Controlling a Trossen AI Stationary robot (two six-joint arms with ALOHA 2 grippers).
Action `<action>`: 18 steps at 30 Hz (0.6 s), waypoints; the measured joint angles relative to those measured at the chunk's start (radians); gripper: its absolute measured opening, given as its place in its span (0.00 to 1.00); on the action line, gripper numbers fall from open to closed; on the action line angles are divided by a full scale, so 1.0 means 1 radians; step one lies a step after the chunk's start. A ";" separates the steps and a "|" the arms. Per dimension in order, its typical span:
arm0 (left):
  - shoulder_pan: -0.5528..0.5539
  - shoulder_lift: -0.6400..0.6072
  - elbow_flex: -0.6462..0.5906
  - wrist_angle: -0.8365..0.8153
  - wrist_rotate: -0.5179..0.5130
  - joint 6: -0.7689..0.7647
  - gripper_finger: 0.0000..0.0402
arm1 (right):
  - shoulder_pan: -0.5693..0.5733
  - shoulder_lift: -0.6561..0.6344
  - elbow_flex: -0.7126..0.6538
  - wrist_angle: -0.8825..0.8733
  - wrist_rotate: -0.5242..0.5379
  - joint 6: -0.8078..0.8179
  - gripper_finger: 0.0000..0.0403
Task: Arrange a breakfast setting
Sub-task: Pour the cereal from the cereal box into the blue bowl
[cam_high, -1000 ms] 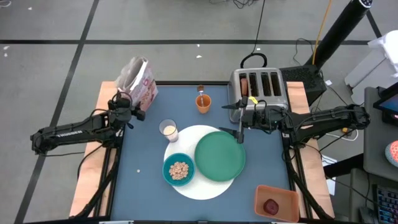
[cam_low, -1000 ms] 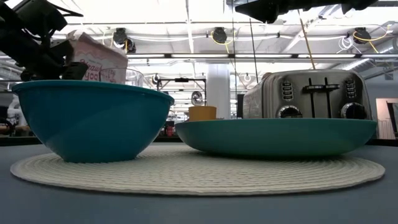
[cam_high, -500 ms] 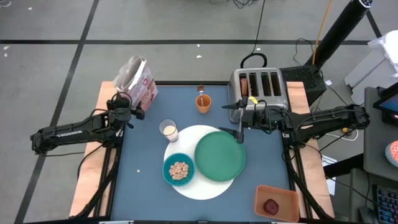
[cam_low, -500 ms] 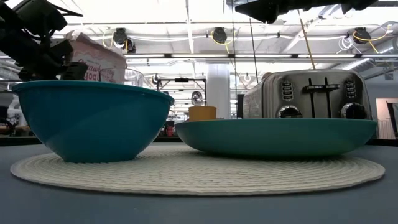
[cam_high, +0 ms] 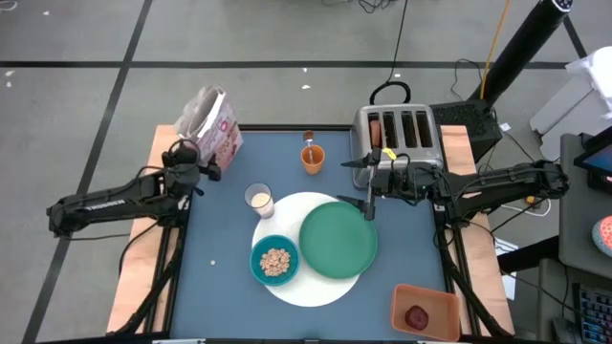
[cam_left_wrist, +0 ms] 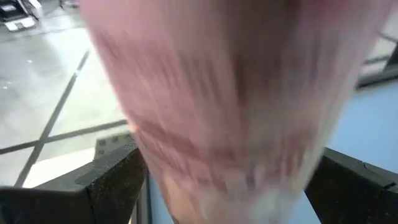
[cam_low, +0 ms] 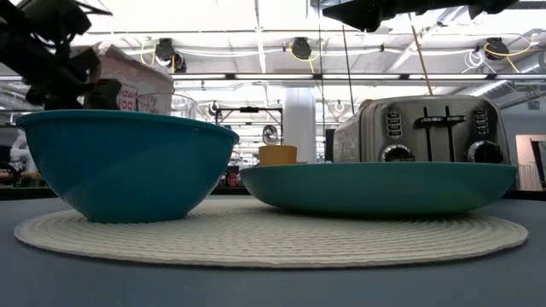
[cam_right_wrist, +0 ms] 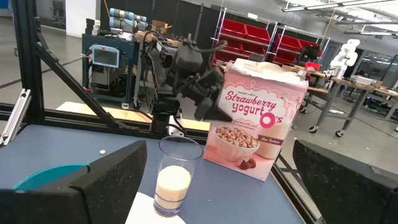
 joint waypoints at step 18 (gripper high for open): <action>0.000 0.000 0.184 0.002 0.005 0.055 0.96 | 0.000 0.000 0.000 0.000 0.000 0.000 0.98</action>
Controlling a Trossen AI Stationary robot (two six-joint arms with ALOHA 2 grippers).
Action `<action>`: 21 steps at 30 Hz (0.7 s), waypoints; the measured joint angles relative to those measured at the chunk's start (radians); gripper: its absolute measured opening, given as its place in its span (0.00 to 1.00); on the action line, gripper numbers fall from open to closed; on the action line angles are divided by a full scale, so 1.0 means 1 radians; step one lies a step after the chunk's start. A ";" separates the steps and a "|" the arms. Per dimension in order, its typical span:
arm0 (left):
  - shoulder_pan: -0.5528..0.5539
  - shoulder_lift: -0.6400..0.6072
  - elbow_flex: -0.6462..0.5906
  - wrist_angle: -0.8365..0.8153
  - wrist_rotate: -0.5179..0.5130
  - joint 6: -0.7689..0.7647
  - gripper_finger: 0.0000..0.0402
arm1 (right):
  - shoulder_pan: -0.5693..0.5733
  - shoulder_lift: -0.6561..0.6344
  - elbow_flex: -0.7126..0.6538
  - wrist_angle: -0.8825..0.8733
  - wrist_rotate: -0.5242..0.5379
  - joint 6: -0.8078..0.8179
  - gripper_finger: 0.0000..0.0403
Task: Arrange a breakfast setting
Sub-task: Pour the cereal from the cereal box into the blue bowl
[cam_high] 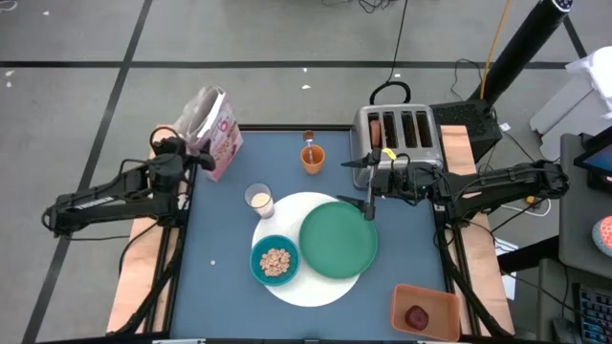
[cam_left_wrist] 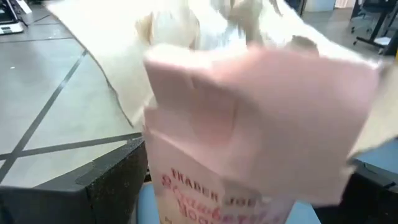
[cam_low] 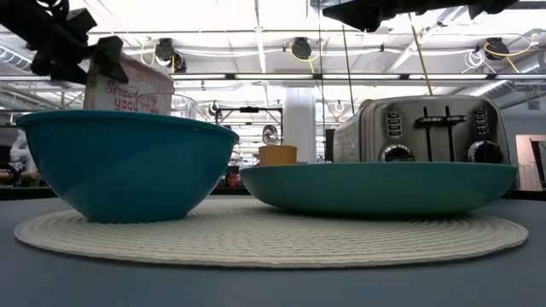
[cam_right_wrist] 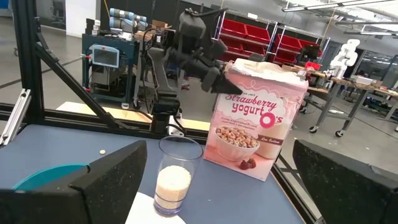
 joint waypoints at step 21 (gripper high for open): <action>0.000 0.000 0.170 0.001 0.003 0.026 0.96 | 0.000 0.000 0.000 0.000 0.000 0.000 0.98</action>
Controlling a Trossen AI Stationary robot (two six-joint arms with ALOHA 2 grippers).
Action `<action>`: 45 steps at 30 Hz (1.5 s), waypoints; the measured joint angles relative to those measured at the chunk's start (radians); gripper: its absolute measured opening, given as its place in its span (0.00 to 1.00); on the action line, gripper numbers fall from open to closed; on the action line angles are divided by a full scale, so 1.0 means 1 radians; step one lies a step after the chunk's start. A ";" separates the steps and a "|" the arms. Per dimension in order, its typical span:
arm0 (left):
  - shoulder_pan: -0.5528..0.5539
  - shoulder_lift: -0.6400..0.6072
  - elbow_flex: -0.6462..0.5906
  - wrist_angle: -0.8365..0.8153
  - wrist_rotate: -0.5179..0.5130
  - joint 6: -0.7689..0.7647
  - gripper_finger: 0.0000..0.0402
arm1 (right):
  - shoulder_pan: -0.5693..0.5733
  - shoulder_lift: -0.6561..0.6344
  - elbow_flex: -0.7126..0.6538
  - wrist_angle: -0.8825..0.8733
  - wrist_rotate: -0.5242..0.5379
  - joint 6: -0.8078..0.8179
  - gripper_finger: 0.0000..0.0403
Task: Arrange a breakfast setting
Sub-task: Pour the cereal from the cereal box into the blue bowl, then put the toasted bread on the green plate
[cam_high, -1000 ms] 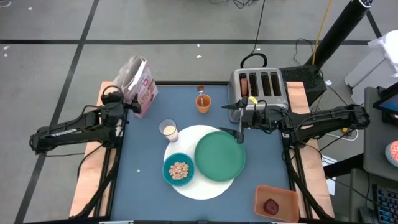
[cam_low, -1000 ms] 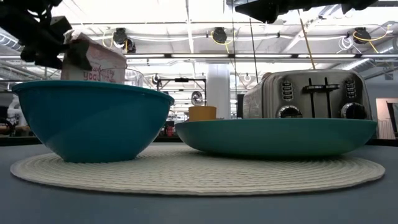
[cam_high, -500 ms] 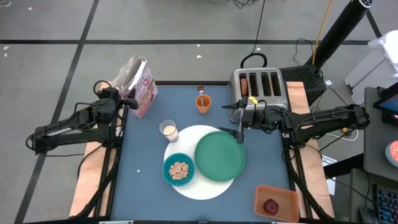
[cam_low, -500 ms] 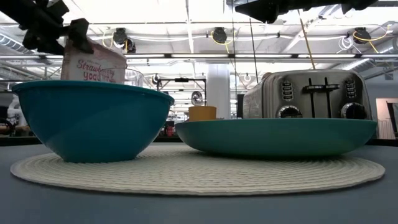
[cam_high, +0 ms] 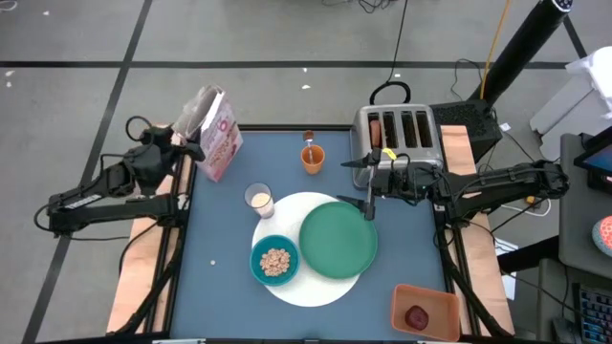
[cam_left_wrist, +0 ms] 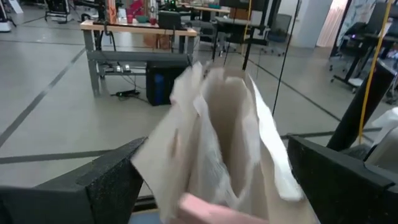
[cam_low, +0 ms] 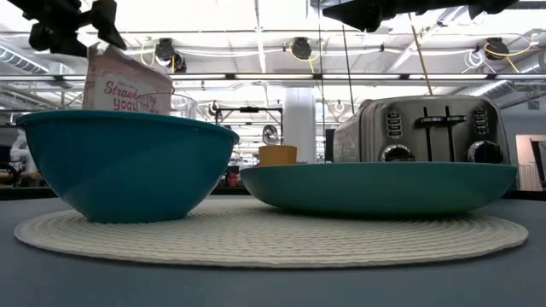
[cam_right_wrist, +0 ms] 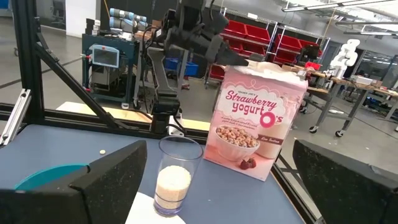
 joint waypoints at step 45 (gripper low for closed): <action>-0.380 0.343 0.015 0.505 0.547 0.326 0.96 | -0.019 -0.008 0.053 -0.068 0.135 0.242 0.98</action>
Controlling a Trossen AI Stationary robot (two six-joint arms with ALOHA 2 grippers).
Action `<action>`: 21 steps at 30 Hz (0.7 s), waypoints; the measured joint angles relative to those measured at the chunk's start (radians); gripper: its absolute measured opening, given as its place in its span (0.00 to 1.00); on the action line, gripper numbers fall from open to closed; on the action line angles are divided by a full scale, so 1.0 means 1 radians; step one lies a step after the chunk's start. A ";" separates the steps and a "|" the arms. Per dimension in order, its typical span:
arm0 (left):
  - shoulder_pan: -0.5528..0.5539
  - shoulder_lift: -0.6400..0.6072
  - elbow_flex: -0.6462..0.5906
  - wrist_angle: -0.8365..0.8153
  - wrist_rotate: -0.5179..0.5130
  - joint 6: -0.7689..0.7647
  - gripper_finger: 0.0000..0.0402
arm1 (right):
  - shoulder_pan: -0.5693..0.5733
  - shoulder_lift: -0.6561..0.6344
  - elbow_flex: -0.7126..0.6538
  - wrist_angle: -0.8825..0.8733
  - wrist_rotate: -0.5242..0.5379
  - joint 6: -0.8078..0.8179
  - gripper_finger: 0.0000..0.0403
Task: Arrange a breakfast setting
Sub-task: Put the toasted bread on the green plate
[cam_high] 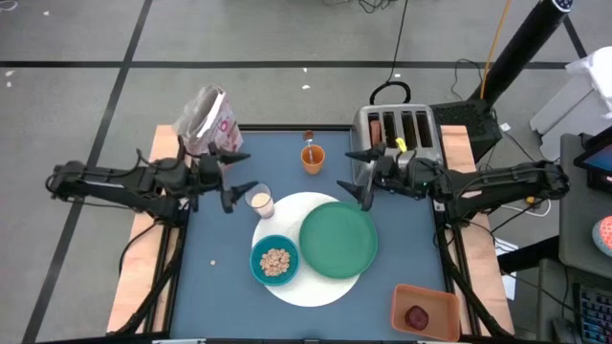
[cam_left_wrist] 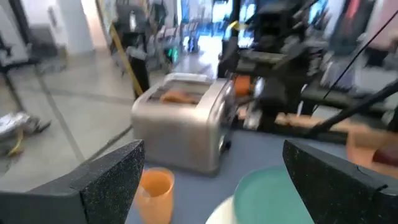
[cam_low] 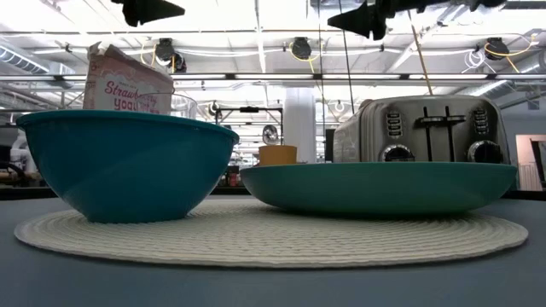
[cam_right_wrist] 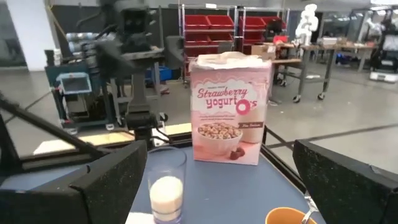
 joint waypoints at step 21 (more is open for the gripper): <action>-0.034 -0.009 -0.447 0.542 -0.001 -0.119 0.96 | -0.265 0.054 0.453 -0.657 0.316 0.155 0.98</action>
